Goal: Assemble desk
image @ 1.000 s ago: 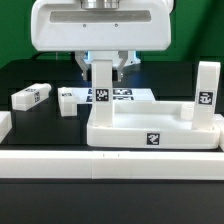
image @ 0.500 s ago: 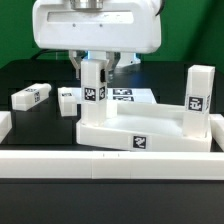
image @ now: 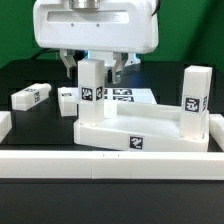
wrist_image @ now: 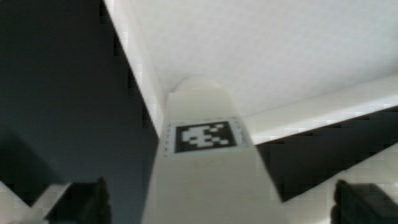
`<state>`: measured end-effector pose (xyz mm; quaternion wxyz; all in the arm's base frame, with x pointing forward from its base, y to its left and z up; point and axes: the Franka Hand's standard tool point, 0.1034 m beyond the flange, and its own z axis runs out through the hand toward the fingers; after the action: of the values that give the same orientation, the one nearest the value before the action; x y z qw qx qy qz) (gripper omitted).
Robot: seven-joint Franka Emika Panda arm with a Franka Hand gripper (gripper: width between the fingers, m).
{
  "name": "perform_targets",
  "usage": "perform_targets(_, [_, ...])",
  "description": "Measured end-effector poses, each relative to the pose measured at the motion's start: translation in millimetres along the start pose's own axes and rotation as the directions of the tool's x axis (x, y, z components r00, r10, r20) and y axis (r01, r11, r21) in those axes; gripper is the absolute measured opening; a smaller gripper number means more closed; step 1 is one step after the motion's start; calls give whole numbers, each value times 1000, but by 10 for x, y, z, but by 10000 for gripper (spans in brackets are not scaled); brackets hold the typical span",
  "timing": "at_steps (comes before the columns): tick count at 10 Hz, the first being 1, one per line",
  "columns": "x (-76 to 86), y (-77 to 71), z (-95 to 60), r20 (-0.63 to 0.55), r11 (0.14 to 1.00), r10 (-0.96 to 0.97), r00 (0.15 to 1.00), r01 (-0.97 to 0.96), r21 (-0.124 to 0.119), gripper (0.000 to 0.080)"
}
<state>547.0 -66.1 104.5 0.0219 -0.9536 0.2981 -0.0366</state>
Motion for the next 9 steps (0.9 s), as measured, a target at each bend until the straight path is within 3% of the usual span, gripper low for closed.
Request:
perform_targets(3, [-261, -149, -201, 32, 984, 175, 984, -176, 20, 649])
perform_targets(5, [-320, -304, -218, 31, 980, 195, 980, -196, 25, 649])
perform_targets(9, [-316, -280, -209, 31, 983, 182, 983, -183, 23, 649])
